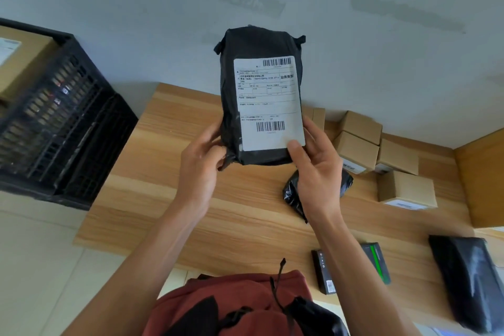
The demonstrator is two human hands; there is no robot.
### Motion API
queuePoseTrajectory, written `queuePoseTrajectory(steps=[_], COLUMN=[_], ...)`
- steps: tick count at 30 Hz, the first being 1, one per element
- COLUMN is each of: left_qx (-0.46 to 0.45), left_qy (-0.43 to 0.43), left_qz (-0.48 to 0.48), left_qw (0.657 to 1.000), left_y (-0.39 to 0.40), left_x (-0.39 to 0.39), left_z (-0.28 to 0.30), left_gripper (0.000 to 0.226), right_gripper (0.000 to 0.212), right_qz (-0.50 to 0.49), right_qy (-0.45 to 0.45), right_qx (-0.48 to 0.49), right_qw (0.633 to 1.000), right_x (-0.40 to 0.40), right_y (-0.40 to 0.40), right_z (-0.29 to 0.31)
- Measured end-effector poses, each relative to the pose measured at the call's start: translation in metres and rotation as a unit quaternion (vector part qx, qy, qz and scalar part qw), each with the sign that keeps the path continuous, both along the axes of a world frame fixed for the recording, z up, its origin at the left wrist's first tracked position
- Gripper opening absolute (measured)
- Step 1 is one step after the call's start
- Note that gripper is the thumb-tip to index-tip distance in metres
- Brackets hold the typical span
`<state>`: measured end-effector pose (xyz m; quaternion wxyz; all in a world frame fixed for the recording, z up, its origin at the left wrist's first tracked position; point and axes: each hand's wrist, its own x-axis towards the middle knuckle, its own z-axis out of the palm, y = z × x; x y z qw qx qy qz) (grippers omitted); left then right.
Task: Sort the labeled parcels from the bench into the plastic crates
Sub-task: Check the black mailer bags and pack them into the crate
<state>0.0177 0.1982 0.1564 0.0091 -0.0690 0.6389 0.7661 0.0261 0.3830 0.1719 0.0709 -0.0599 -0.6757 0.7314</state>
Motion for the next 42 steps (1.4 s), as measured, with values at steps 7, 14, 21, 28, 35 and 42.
queuePoseTrajectory(steps=[7,14,21,28,35,42], left_qx=[-0.089,-0.126,-0.144,-0.201,-0.172,-0.165], left_qy=[0.012,0.029,0.003,-0.027,-0.056,-0.045], left_qz=[0.018,0.011,0.070,0.167,0.240,0.335], left_qw=[0.996,0.992,0.987,0.965,0.954,0.927], left_y=[0.007,0.011,-0.014,-0.087,-0.222,-0.360], left_x=[0.014,0.031,0.061,0.090,0.136,0.178], left_z=[0.005,0.004,0.004,0.001,-0.013,-0.014], left_gripper=[0.053,0.058,0.056,0.061,0.058,0.059], right_gripper=[0.064,0.063,0.062,0.058,0.062,0.060], right_qz=[0.026,0.063,0.123,0.202,0.288,0.358], right_qy=[0.011,-0.016,-0.041,-0.044,-0.020,0.007], right_qx=[0.002,0.006,0.007,0.052,0.076,0.100], right_qw=[1.000,0.998,0.992,0.977,0.954,0.928], right_x=[0.007,0.016,0.022,0.029,0.048,0.073], right_y=[-0.004,0.005,-0.027,-0.110,-0.255,-0.405], right_z=[-0.005,-0.012,-0.022,-0.024,-0.026,-0.028])
